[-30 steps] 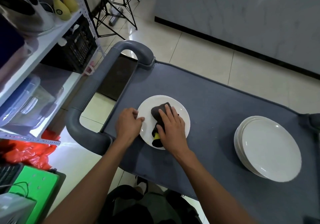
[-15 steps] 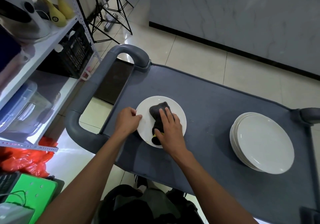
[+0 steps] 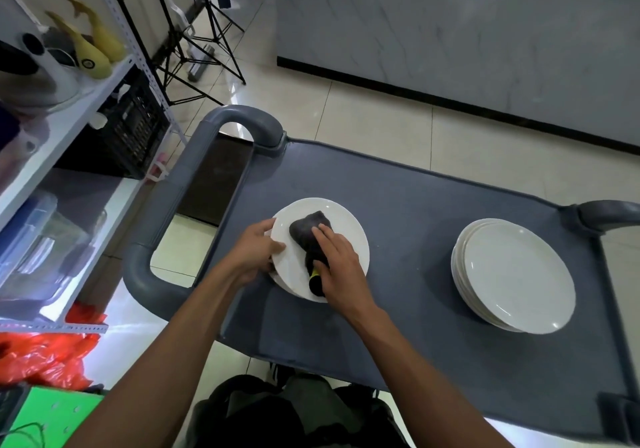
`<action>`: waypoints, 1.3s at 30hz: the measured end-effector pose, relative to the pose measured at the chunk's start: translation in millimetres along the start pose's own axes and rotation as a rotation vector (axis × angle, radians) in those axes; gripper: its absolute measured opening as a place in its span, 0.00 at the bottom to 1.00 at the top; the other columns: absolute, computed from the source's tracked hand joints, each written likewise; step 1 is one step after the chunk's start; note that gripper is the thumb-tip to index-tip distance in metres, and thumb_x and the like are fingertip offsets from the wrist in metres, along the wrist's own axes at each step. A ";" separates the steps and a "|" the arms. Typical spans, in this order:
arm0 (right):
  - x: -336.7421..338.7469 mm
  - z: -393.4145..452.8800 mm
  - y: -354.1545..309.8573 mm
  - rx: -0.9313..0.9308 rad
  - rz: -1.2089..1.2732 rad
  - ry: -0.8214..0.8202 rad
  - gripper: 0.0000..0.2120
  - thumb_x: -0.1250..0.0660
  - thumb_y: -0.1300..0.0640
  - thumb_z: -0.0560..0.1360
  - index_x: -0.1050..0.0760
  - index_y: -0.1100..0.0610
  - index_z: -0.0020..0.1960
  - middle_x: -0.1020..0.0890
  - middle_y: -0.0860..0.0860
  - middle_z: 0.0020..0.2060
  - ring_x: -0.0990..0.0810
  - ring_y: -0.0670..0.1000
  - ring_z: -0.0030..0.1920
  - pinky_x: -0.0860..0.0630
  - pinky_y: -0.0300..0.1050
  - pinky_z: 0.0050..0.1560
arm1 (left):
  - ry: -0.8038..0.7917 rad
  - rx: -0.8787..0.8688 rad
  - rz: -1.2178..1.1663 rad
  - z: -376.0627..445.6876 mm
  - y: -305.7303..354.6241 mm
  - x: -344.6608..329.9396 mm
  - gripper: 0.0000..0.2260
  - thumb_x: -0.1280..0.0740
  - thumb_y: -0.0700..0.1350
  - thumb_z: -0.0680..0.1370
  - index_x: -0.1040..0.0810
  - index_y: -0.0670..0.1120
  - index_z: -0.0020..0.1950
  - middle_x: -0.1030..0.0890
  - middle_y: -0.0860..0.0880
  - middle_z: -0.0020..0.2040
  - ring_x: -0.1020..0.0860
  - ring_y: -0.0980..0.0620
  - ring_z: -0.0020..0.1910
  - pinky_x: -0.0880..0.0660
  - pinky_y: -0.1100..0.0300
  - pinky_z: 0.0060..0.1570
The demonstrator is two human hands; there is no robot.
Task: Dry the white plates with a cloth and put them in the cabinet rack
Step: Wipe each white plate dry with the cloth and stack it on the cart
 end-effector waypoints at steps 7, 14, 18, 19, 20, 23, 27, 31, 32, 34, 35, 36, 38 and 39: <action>3.5 -3.4 -8.7 0.007 0.017 0.061 0.30 0.35 0.68 0.76 0.34 0.57 0.76 0.33 0.54 0.76 0.34 0.58 0.74 0.44 0.46 0.76 | -0.141 -0.018 0.037 0.4 14.5 -12.7 0.24 0.37 0.27 0.75 0.18 0.53 0.58 0.14 0.45 0.47 0.15 0.46 0.44 0.17 0.49 0.40; 54.0 1.4 4.8 0.025 -0.085 0.277 0.29 0.34 0.67 0.76 0.33 0.54 0.75 0.32 0.53 0.75 0.33 0.58 0.73 0.34 0.57 0.71 | -0.224 -0.109 0.042 1.1 37.6 -53.8 0.23 0.35 0.27 0.74 0.17 0.52 0.58 0.14 0.42 0.49 0.16 0.40 0.47 0.17 0.44 0.42; 101.1 8.8 17.0 0.024 -0.178 0.404 0.29 0.33 0.65 0.76 0.32 0.53 0.75 0.32 0.52 0.75 0.33 0.58 0.72 0.33 0.56 0.68 | -0.240 -0.183 0.011 -5.9 54.4 -85.0 0.25 0.34 0.28 0.75 0.18 0.55 0.62 0.14 0.45 0.49 0.15 0.41 0.46 0.17 0.44 0.41; 114.4 11.8 20.7 0.018 -0.192 0.431 0.29 0.33 0.65 0.76 0.32 0.53 0.75 0.32 0.52 0.75 0.33 0.58 0.71 0.33 0.57 0.68 | -0.235 -0.205 0.000 -7.4 59.2 -92.5 0.25 0.34 0.28 0.75 0.18 0.55 0.61 0.14 0.46 0.49 0.15 0.43 0.45 0.17 0.45 0.39; 127.8 14.1 24.9 0.010 -0.201 0.455 0.29 0.33 0.65 0.76 0.32 0.54 0.75 0.32 0.52 0.74 0.33 0.59 0.71 0.33 0.57 0.68 | -0.226 -0.225 -0.011 -8.8 63.7 -100.1 0.25 0.34 0.28 0.74 0.18 0.56 0.60 0.14 0.47 0.48 0.15 0.44 0.44 0.18 0.48 0.37; 164.6 14.3 39.9 -0.024 -0.232 0.505 0.27 0.34 0.65 0.76 0.31 0.55 0.75 0.30 0.53 0.74 0.32 0.60 0.69 0.33 0.58 0.68 | -0.198 -0.267 -0.061 -14.7 75.7 -123.2 0.24 0.34 0.28 0.73 0.17 0.54 0.59 0.14 0.49 0.46 0.16 0.50 0.40 0.19 0.51 0.35; 203.2 5.4 66.7 -0.081 -0.272 0.524 0.28 0.35 0.67 0.77 0.32 0.54 0.75 0.31 0.52 0.74 0.33 0.59 0.69 0.32 0.58 0.67 | -0.167 -0.289 -0.127 -20.2 85.7 -149.4 0.25 0.34 0.27 0.73 0.18 0.52 0.62 0.14 0.52 0.45 0.16 0.52 0.37 0.17 0.48 0.37; 224.3 -7.4 85.9 -0.137 -0.322 0.526 0.29 0.35 0.67 0.76 0.32 0.52 0.75 0.31 0.50 0.74 0.34 0.59 0.69 0.32 0.57 0.64 | -0.131 -0.288 -0.203 -25.5 91.7 -174.0 0.26 0.35 0.27 0.73 0.19 0.49 0.65 0.14 0.52 0.46 0.18 0.47 0.40 0.19 0.46 0.39; 227.4 -10.6 90.1 -0.155 -0.333 0.517 0.29 0.35 0.67 0.75 0.32 0.52 0.75 0.31 0.49 0.74 0.34 0.58 0.70 0.32 0.57 0.64 | -0.122 -0.282 -0.227 -27.0 92.5 -179.6 0.26 0.35 0.27 0.73 0.19 0.49 0.65 0.14 0.51 0.47 0.19 0.45 0.42 0.19 0.48 0.38; 231.7 -16.9 98.4 -0.192 -0.334 0.491 0.30 0.35 0.67 0.75 0.32 0.50 0.75 0.32 0.48 0.74 0.35 0.58 0.70 0.33 0.58 0.64 | -0.100 -0.269 -0.267 -28.8 94.6 -191.3 0.26 0.35 0.27 0.73 0.19 0.48 0.65 0.15 0.50 0.49 0.20 0.43 0.44 0.20 0.50 0.36; 232.8 -20.3 102.3 -0.211 -0.328 0.476 0.30 0.35 0.67 0.75 0.33 0.50 0.75 0.32 0.48 0.75 0.35 0.57 0.70 0.33 0.58 0.64 | -0.088 -0.264 -0.279 -28.8 95.9 -197.2 0.26 0.36 0.27 0.73 0.19 0.48 0.65 0.15 0.50 0.49 0.20 0.42 0.44 0.20 0.50 0.36; 232.8 -24.4 105.9 -0.231 -0.321 0.463 0.30 0.35 0.67 0.75 0.34 0.50 0.75 0.33 0.47 0.75 0.35 0.57 0.70 0.33 0.58 0.65 | -0.074 -0.259 -0.289 -28.6 97.2 -202.5 0.26 0.36 0.27 0.73 0.19 0.49 0.65 0.15 0.49 0.50 0.20 0.42 0.45 0.19 0.49 0.36; 230.1 -34.6 111.9 -0.259 -0.302 0.438 0.30 0.36 0.65 0.77 0.35 0.50 0.76 0.34 0.47 0.75 0.36 0.57 0.70 0.34 0.57 0.66 | -0.056 -0.255 -0.308 -28.0 99.1 -213.6 0.26 0.36 0.27 0.73 0.20 0.48 0.66 0.16 0.46 0.52 0.20 0.41 0.46 0.19 0.48 0.38; 227.7 -40.1 113.5 -0.265 -0.285 0.423 0.29 0.36 0.64 0.77 0.36 0.50 0.76 0.34 0.47 0.76 0.36 0.57 0.71 0.34 0.56 0.66 | -0.055 -0.261 -0.317 -27.8 99.7 -219.0 0.26 0.36 0.27 0.73 0.20 0.48 0.66 0.16 0.45 0.53 0.20 0.41 0.47 0.19 0.48 0.38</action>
Point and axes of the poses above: each hand's wrist, its own z-axis towards the middle knuckle, its own x-axis out of the back of the hand, y = z × x, the point moved 1 cm from there along z, towards the middle knuckle
